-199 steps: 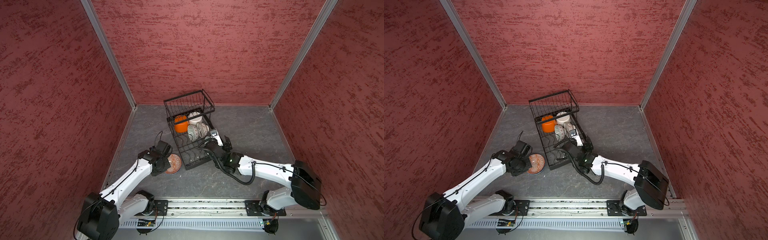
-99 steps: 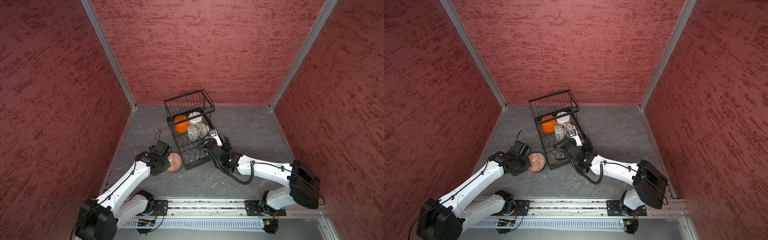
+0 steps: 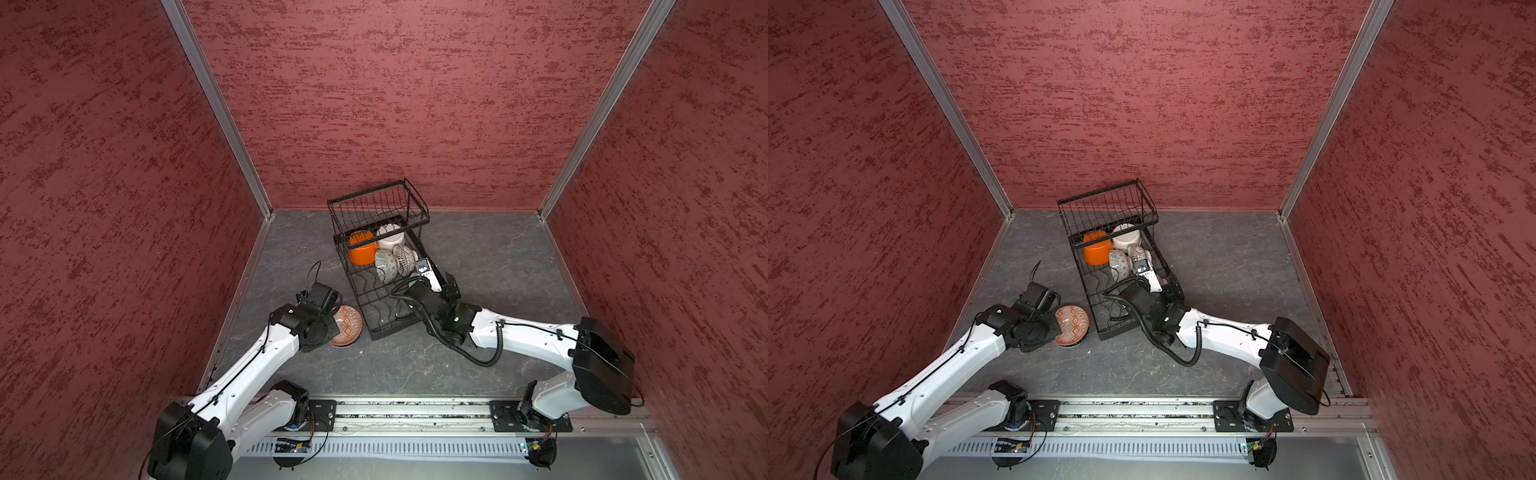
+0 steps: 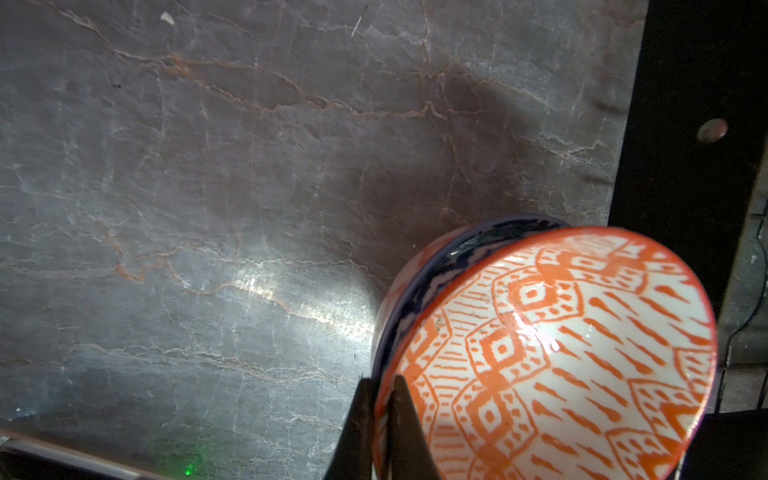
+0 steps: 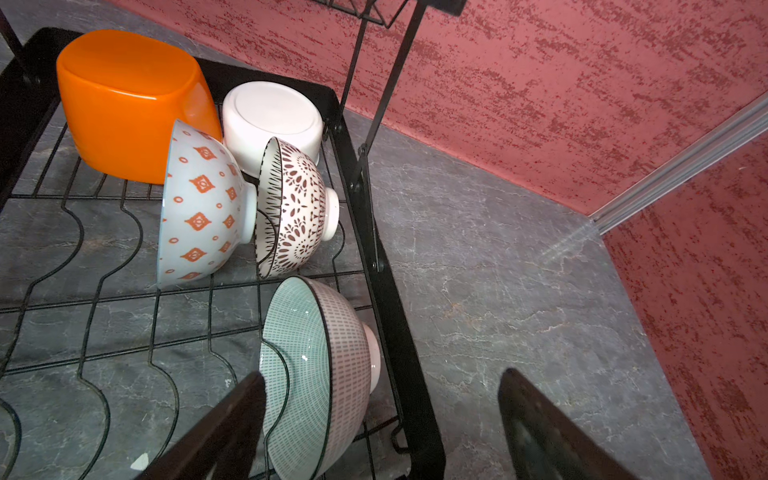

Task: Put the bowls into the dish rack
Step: 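Lift the orange-patterned bowl off the blue-patterned bowl with the left gripper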

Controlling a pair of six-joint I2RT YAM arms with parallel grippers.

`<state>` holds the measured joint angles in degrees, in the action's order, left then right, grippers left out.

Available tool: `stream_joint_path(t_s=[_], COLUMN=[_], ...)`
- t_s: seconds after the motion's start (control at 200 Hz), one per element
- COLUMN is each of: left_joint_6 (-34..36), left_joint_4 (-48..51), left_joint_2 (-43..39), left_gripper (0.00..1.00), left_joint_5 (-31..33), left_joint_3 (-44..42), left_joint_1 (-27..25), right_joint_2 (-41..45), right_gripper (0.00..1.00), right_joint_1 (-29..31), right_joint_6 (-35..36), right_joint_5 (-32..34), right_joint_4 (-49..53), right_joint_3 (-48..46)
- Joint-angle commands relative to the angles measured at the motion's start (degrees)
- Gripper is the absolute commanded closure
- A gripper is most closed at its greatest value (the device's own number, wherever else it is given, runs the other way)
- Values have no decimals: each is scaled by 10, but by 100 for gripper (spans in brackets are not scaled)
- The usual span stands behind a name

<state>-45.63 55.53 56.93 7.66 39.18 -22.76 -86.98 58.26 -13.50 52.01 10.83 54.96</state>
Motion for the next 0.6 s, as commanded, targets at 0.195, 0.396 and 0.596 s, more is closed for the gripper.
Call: stream_joint_path(t_s=[0.195, 0.396, 0.596], left_joint_6=[-1, -3, -4], left_joint_4=[-33, -47, -44], left_joint_2=[-25, -44, -81], left_gripper=[100, 100, 100], left_joint_5=[0, -21, -30], left_joint_3=[-16, -31, -33], left_joint_1=[10, 22, 38], right_joint_2=[-12, -19, -23], right_gripper=[12, 11, 11], right_joint_1=[4, 4, 4], right_joint_6=[-2, -3, -1], right_joint_5=[-4, -10, -12], right_joint_4=[11, 12, 9], right_joint_3=[20, 24, 26])
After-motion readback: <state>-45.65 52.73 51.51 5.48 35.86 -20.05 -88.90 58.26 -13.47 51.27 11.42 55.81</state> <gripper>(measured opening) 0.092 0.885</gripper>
